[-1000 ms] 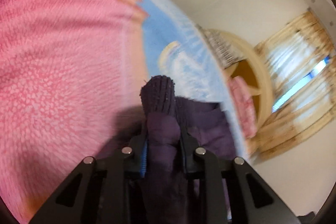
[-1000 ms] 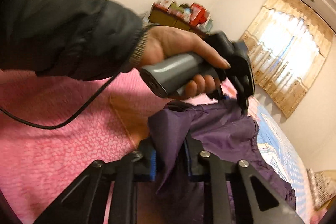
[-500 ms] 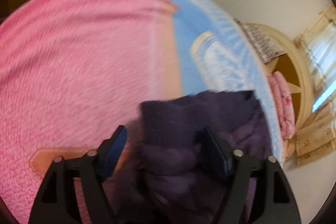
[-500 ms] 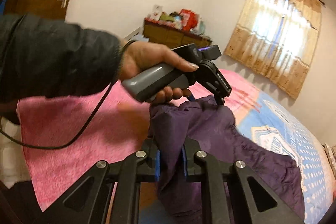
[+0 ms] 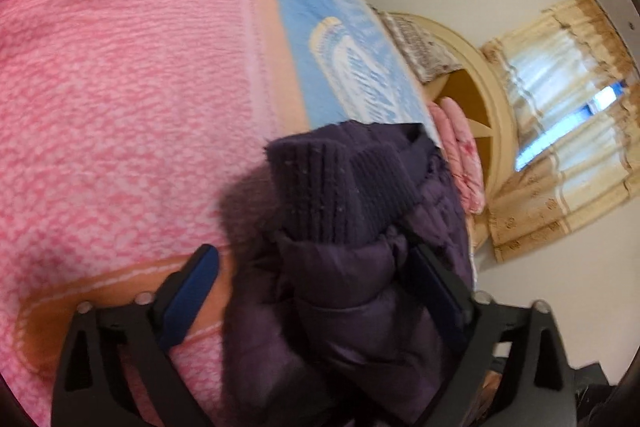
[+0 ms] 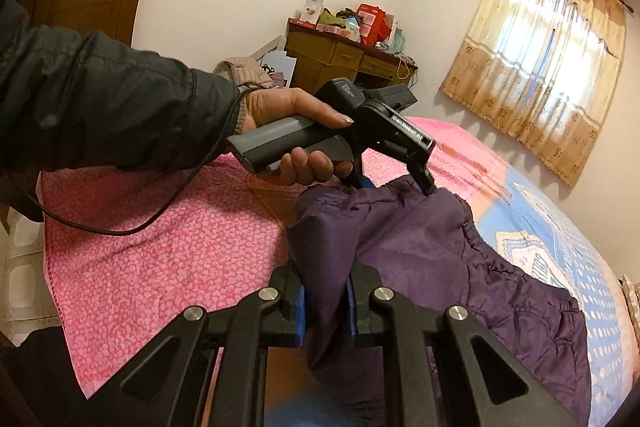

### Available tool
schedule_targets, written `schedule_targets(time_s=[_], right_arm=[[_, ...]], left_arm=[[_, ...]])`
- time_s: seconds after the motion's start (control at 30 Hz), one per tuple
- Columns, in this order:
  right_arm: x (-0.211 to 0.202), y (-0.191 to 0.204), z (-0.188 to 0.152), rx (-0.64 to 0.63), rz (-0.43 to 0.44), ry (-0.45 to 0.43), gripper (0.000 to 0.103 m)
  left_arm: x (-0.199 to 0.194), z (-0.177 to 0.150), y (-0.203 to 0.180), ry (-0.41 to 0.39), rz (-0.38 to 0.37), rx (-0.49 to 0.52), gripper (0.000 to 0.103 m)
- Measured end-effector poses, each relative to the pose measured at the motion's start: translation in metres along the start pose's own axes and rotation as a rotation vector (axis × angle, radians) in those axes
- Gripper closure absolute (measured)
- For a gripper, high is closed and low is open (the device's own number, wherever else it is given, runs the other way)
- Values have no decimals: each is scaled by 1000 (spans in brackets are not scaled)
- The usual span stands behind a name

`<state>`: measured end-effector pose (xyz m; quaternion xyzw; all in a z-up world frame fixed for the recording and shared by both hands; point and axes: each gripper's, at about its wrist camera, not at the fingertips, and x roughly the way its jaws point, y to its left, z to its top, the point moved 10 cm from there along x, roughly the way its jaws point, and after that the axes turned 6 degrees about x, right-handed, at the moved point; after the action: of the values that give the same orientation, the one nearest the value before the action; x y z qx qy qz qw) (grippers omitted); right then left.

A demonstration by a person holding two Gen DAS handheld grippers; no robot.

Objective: Fold large clothes

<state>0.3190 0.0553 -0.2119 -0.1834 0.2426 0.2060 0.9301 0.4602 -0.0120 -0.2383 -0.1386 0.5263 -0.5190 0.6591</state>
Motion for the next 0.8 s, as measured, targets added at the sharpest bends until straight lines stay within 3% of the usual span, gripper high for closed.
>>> schedule_targets(time_s=[0.03,0.13,0.27,0.37,0.43,0.53,0.67,0.73,0.8], right_arm=[[-1,-1,2,3,4,0,89],[-3,3,-3,-2,7,1,89],[-1,4,0,1,14,-3,89],[-6,2,0,0,11,-13,89],[-14,-2,3,12,5,-37,90],[-38,-13,12,49,7,-97,90],[-79,-54,22,239,74,-165,90],[-99,-88,21,378,113,-202,90],[-115,-124,16,508,141,-239,90]], left_arm=[[10,2,-8,25,-36,-3,32],[17,-1,-4,50,20,-17,29],[13,1,-5,31,3,-42,30],[14,-6,-20,15,20,43,68],[3,-2,-29,-39,15,28,75],[-17,9,-52,-111,-49,6,78],[-25,27,-104,-149,-81,31,78],[-18,40,-125,-139,-108,-41,76],[-5,55,-154,-122,-99,-22,75]])
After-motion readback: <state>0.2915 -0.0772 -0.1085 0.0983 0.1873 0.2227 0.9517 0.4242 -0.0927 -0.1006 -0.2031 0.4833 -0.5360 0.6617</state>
